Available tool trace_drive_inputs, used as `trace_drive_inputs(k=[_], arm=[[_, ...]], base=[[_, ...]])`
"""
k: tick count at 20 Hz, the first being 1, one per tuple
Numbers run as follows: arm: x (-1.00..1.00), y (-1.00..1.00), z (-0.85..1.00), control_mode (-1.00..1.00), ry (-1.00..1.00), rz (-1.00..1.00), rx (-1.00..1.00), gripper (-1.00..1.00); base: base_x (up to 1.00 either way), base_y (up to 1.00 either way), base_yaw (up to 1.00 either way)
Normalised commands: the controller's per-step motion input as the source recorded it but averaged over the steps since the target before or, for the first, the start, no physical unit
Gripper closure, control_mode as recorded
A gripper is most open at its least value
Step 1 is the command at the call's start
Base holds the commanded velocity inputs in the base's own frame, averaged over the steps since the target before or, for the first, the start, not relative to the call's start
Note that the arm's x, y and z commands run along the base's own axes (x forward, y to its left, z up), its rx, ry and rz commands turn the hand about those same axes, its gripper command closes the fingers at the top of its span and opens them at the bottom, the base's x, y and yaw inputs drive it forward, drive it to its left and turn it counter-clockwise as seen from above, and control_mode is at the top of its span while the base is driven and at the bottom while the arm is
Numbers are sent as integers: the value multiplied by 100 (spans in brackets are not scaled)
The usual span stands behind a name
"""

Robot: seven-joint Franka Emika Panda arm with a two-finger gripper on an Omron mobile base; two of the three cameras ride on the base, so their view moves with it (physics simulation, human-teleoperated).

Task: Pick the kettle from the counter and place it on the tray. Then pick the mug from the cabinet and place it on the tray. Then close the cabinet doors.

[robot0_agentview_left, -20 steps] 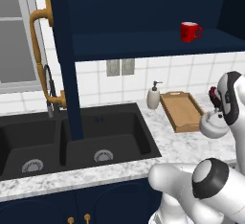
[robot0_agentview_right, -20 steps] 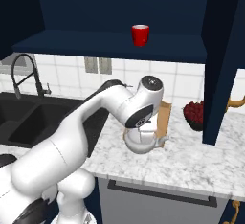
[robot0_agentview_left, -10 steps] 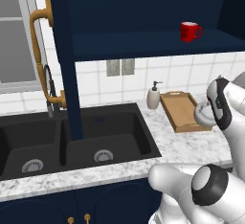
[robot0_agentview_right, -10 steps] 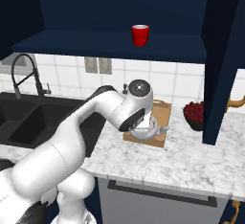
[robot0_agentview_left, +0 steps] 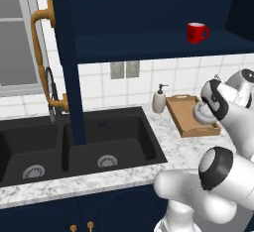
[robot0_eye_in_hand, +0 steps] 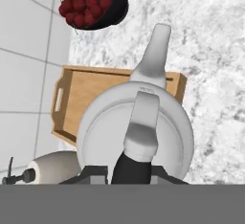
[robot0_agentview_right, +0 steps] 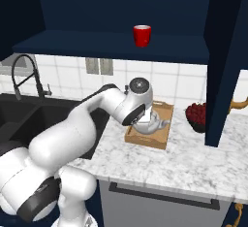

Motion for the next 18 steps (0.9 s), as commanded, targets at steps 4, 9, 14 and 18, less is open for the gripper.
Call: trace_drive_inputs(k=[4, 9, 14, 18], arm=[[55, -12, -4, -100, 0, 0, 0, 100], [39, -16, -16, -100, 0, 0, 4, 100], [52, -4, -8, -100, 0, 0, 3, 100], [44, 0, -9, -100, 0, 3, 4, 100]], base=[[0, 0, 0], [0, 0, 0], [0, 0, 0], [0, 0, 0]])
